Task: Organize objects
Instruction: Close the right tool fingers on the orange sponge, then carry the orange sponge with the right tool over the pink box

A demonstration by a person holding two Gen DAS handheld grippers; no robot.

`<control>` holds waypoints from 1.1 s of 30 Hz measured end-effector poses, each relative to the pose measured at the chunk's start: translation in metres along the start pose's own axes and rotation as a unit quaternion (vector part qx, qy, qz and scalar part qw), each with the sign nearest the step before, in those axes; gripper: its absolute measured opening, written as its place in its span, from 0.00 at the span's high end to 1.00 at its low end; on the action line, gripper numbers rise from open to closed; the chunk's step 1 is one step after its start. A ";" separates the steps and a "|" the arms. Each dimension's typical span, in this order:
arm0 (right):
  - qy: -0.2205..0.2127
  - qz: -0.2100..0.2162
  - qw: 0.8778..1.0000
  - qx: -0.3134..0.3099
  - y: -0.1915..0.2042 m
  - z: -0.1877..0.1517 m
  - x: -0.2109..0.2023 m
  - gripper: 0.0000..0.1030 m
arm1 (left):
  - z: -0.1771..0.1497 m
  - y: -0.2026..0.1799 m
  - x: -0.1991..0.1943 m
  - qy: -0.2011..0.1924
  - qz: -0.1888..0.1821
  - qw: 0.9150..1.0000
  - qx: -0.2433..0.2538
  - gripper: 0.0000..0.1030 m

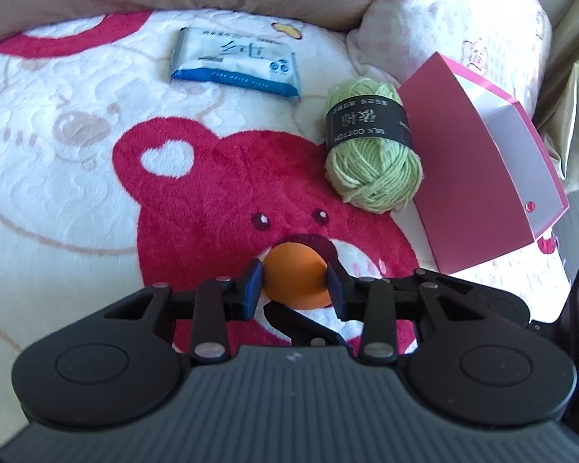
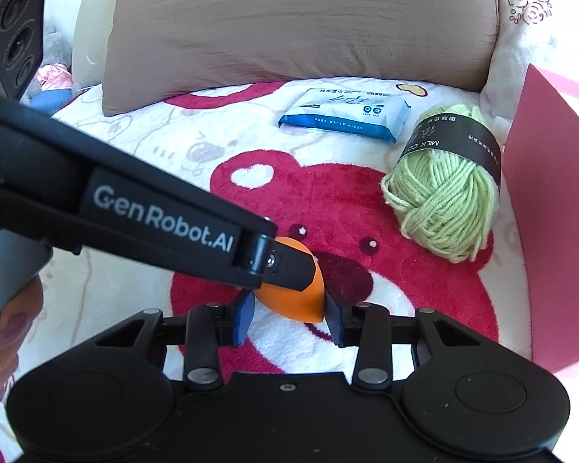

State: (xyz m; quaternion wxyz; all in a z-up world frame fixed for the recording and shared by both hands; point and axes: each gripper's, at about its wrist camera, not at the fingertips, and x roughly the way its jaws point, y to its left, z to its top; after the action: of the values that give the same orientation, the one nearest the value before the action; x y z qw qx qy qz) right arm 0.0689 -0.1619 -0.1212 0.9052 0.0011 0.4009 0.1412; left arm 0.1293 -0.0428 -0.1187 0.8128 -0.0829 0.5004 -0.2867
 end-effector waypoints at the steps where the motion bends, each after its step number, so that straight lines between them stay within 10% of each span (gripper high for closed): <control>1: 0.001 0.000 1.000 -0.001 0.002 0.001 0.001 0.57 | 0.000 0.001 -0.001 0.001 -0.001 1.000 -0.006 0.66; 33: 0.007 -0.005 0.998 -0.057 0.025 0.015 -0.054 0.57 | -0.012 -0.040 -0.058 0.004 -0.006 0.996 0.085 0.61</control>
State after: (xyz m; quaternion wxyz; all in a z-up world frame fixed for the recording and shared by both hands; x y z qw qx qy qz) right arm 0.0389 -0.1498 -0.0693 0.9018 -0.0535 0.3982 0.1591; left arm 0.0843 -0.0421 -0.0637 0.8130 -0.0155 0.4769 -0.3337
